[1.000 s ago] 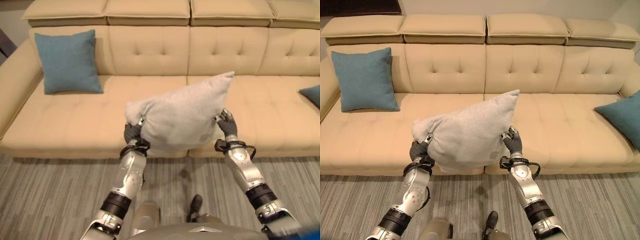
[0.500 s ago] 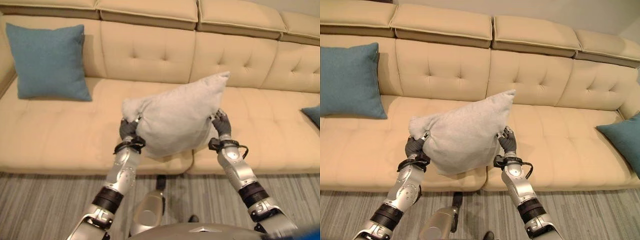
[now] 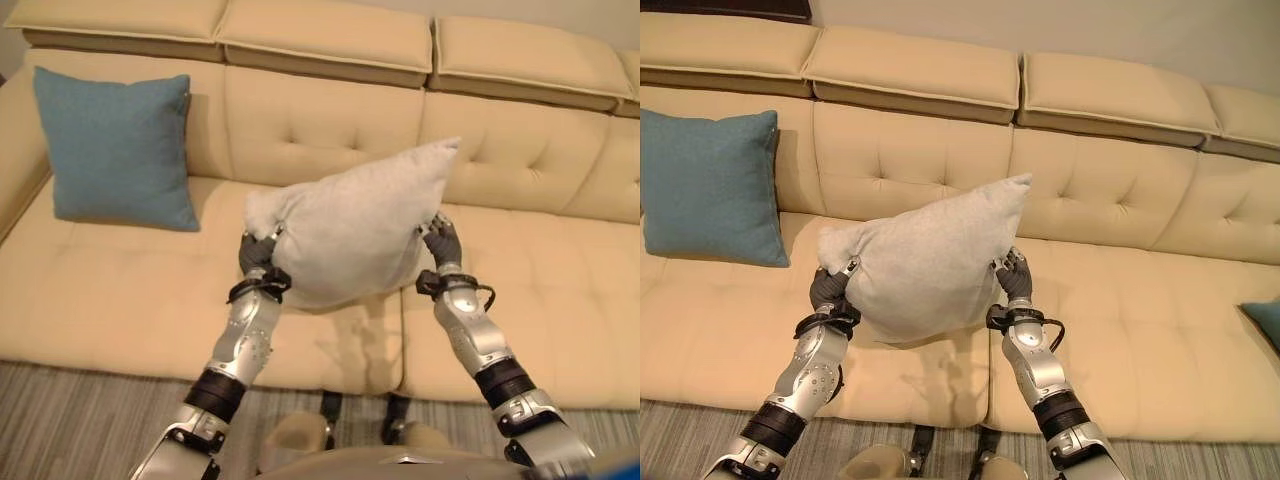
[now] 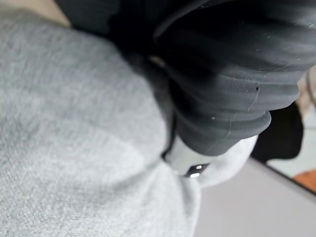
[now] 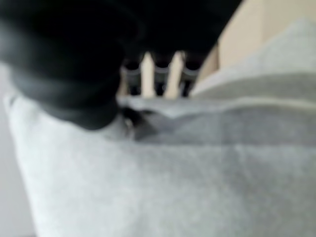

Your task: Pick up all the scattered cushions and arrange them neatly on the sofa.

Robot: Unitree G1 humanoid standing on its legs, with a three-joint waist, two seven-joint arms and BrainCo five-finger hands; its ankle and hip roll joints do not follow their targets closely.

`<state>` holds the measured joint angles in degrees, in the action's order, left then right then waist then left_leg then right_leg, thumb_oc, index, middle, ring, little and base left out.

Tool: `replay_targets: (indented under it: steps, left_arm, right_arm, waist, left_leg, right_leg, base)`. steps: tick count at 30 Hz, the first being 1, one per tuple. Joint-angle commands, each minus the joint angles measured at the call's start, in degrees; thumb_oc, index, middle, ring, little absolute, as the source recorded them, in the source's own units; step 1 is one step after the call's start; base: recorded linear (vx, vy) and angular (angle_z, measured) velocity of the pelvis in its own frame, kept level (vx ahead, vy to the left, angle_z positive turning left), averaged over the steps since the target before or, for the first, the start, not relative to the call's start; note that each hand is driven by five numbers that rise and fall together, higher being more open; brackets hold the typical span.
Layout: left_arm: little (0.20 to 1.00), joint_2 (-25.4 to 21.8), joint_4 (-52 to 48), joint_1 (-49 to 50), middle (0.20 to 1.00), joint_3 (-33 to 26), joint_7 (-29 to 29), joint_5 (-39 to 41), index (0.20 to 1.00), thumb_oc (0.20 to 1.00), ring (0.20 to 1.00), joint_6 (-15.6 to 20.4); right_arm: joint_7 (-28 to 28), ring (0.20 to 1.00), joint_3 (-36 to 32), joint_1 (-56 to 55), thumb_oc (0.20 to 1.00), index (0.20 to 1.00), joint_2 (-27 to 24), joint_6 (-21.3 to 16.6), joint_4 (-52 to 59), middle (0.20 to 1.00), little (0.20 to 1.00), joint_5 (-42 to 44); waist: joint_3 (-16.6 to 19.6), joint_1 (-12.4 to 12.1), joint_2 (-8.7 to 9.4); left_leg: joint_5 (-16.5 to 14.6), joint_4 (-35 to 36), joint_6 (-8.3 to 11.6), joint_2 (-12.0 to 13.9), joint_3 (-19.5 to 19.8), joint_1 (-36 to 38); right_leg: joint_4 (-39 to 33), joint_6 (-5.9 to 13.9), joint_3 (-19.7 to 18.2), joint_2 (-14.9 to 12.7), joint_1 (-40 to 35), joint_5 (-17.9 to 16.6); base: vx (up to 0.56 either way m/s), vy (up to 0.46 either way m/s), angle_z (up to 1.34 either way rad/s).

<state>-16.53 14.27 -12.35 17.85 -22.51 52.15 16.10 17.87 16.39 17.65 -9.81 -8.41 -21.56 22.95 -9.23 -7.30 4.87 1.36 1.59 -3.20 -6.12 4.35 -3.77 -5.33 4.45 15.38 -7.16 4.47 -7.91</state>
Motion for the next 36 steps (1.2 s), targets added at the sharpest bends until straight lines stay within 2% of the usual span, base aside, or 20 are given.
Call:
replay_targets:
  steps: [1, 3, 4, 5, 7, 9, 10, 14, 16, 19, 21, 22, 23, 26, 31, 36]
  left_arm:
    - [0.2, 5.78, -6.42, -10.77, 0.2, 7.65, 4.86, -4.61, 0.2, 0.2, 0.2, 1.86]
    - [0.2, 6.91, -5.88, -13.73, 0.2, 8.13, 3.94, -5.26, 0.2, 0.2, 0.2, 2.37]
    - [0.2, 7.44, -5.64, -15.07, 0.2, 8.09, 3.55, -5.5, 0.2, 0.2, 0.2, 2.55]
    - [0.2, 7.44, -5.62, -15.13, 0.2, 8.08, 3.55, -5.5, 0.2, 0.2, 0.2, 2.56]
    - [0.2, 7.85, -4.53, -18.28, 0.2, 7.83, 2.43, -5.9, 0.2, 0.2, 0.2, 3.05]
    - [0.2, 8.07, -3.82, -19.8, 0.2, 7.95, 1.9, -6.02, 0.2, 0.2, 0.2, 3.34]
    - [0.2, 7.9, -2.17, -22.89, 0.2, 7.88, 0.94, -6.14, 0.2, 0.2, 0.2, 3.86]
    - [0.2, 6.77, 3.62, -31.91, 0.2, 7.78, -1.66, -6.94, 0.2, 0.2, 0.2, 5.15]
    - [0.2, 6.76, 3.71, -32.06, 0.2, 7.75, -1.63, -6.91, 0.2, 0.2, 0.2, 5.17]
    - [0.2, 5.43, 10.28, -40.13, 0.2, 7.93, -2.8, -6.88, 0.2, 0.2, 0.2, 6.22]
    - [0.2, 4.2, 13.62, -44.18, 0.2, 8.34, -3.0, -6.68, 0.2, 0.2, 0.2, 6.4]
    - [0.2, 4.15, 13.85, -44.55, 0.2, 8.31, -2.87, -6.58, 0.2, 0.2, 0.2, 6.49]
    - [0.2, 2.28, 17.98, -49.66, 0.2, 8.79, -2.88, -6.33, 0.2, 0.2, 0.2, 6.68]
    - [0.2, 1.39, 20.62, -52.94, 0.2, 9.41, -2.68, -6.52, 0.2, 0.2, 0.2, 6.65]
    - [0.2, 0.13, 22.56, -56.15, 0.2, 9.72, -2.51, -5.99, 0.2, 0.2, 0.2, 7.12]
    - [0.2, 1.22, 21.77, -54.0, 0.2, 9.07, -2.97, -6.37, 0.2, 0.2, 0.2, 6.57]
  right_arm:
    - [-2.15, 0.2, 2.15, 6.35, 0.2, 0.2, 0.97, -5.66, 6.05, 0.2, 0.2, -0.9]
    - [-0.76, 0.2, 1.66, 7.41, 0.2, 0.2, -0.23, -5.81, 6.47, 0.2, 0.2, -1.36]
    - [-0.15, 0.2, 1.27, 8.05, 0.2, 0.2, -0.65, -5.87, 6.7, 0.2, 0.2, -1.58]
    - [-0.15, 0.2, 1.25, 8.1, 0.2, 0.2, -0.65, -5.87, 6.69, 0.2, 0.2, -1.57]
    - [0.85, 0.2, 1.46, 10.26, 0.2, 0.2, -0.73, -5.88, 6.91, 0.2, 0.2, -1.7]
    - [1.26, 0.2, 1.69, 11.52, 0.2, 0.2, -0.62, -6.13, 6.96, 0.2, 0.2, -1.44]
    - [1.88, 0.2, 2.14, 13.99, 0.2, 0.2, -0.77, -6.09, 6.89, 0.2, 0.2, -1.23]
    - [4.4, 0.2, 2.8, 22.32, 0.2, 0.2, -0.55, -6.55, 4.78, 0.2, 0.2, -1.57]
    - [4.39, 0.2, 2.78, 22.46, 0.2, 0.2, -0.56, -6.57, 4.71, 0.2, 0.2, -1.55]
    - [6.27, 0.2, 3.2, 30.35, 0.2, 0.2, -0.25, -7.38, 0.86, 0.2, 0.2, -0.64]
    - [7.05, 0.2, 3.84, 34.11, 0.2, 0.2, -0.13, -7.81, -1.15, 0.2, 0.2, -0.41]
    - [7.03, 0.2, 3.8, 34.46, 0.2, 0.2, -0.16, -7.91, -1.31, 0.2, 0.2, -0.37]
    - [8.14, 0.2, 4.56, 38.63, 0.2, 0.2, -0.57, -8.12, -3.52, 0.2, 0.2, -1.06]
    - [8.72, 0.2, 4.97, 41.04, 0.2, 0.2, -0.87, -8.31, -4.71, 0.2, 0.2, -1.46]
    - [10.12, 0.2, 6.15, 43.06, 0.2, 0.2, -1.79, -7.81, -5.56, 0.2, 0.2, -3.43]
    - [10.77, 0.2, 5.95, 39.84, 0.2, 0.2, -0.9, -7.16, -4.55, 0.2, 0.2, -4.33]
  waist:
    - [2.88, 1.18, -1.76]
    - [2.21, 2.51, -2.37]
    - [2.12, 3.16, -2.76]
    - [2.3, 3.29, -2.69]
    - [2.5, 3.93, -3.83]
    - [1.94, 4.32, -4.13]
    - [1.79, 5.09, -4.89]
    - [1.28, 6.43, -5.99]
    - [1.21, 6.4, -5.98]
    - [0.74, 6.73, -6.12]
    - [1.08, 6.61, -6.34]
    - [0.62, 6.64, -6.1]
    - [0.99, 6.58, -6.32]
    - [0.79, 6.65, -6.26]
    - [-0.2, 7.41, -6.36]
    - [-0.62, 8.21, -6.01]
  left_leg:
    - [-3.89, -3.03, 7.1, 9.17, -0.79, -2.21]
    - [-3.49, -4.75, 7.69, 10.36, -4.21, -4.98]
    - [-3.59, -5.32, 8.0, 11.43, -7.23, -5.32]
    - [-3.38, -5.28, 7.94, 11.3, -7.12, -5.65]
    - [-3.88, -5.61, 8.61, 13.4, -10.79, -5.76]
    - [-2.46, -5.02, 8.37, 13.46, -11.87, -6.12]
    - [-1.32, -3.69, 8.68, 13.67, -13.14, -6.59]
    - [0.71, -1.16, 8.98, 13.95, -14.78, -7.72]
    - [0.73, -1.14, 8.98, 13.95, -14.82, -7.72]
    - [2.08, 0.74, 9.28, 13.89, -14.96, -9.5]
    - [1.58, 2.42, 9.81, 14.0, -14.38, -9.6]
    - [2.9, 2.08, 9.37, 13.78, -14.97, -10.44]
    - [2.14, 3.06, 10.11, 14.11, -14.23, -11.31]
    - [2.5, 3.22, 10.35, 14.23, -13.89, -12.43]
    - [3.08, 3.35, 10.59, 14.31, -13.29, -14.15]
    - [2.79, 3.32, 10.46, 14.42, -13.19, -13.9]
  right_leg:
    - [2.49, 3.68, 3.88, 0.23, -1.01, 5.59]
    - [2.18, 3.23, 6.1, -0.3, -0.54, 6.1]
    - [2.05, 3.18, 7.25, -0.55, -0.58, 6.37]
    - [2.07, 3.2, 7.36, -0.68, -0.3, 6.29]
    - [1.32, 3.56, 8.25, -0.28, -1.24, 7.26]
    - [1.5, 3.24, 8.66, -0.55, -0.59, 6.58]
    - [1.7, 3.07, 8.48, -0.41, 0.67, 6.81]
    - [2.28, 3.06, 7.65, -0.06, 4.39, 6.45]
    - [2.32, 3.06, 7.61, -0.07, 4.44, 6.45]
    - [2.11, 3.39, 6.48, 0.45, 7.38, 5.43]
    - [1.72, 4.14, 5.62, 1.16, 8.2, 5.89]
    - [1.96, 3.66, 6.06, 0.78, 8.98, 4.82]
    - [1.48, 4.43, 5.47, 1.48, 10.03, 5.16]
    - [1.43, 4.5, 5.46, 1.59, 11.21, 4.96]
    - [2.06, 4.5, 5.03, 1.37, 13.27, 4.82]
    - [2.26, 4.28, 4.79, 1.42, 13.18, 5.1]
  base:
    - [0.05, -0.051, 0.6]
    - [0.02, -0.029, 0.71]
    - [0.01, 0.0, 0.46]
    - [0.02, 0.011, 0.4]
    - [0.09, -0.012, 0.3]
    - [-0.02, 0.008, 0.06]
    - [-0.01, 0.038, -0.07]
    - [0.0, 0.036, 0.02]
    - [-0.02, 0.019, -0.06]
    - [-0.02, 0.027, -0.11]
    - [0.02, 0.023, -0.31]
    - [-0.02, 0.03, -0.24]
    - [-0.01, 0.02, -0.17]
    - [0.03, 0.011, -0.17]
    - [0.02, 0.024, -0.05]
    - [0.03, 0.008, -0.25]
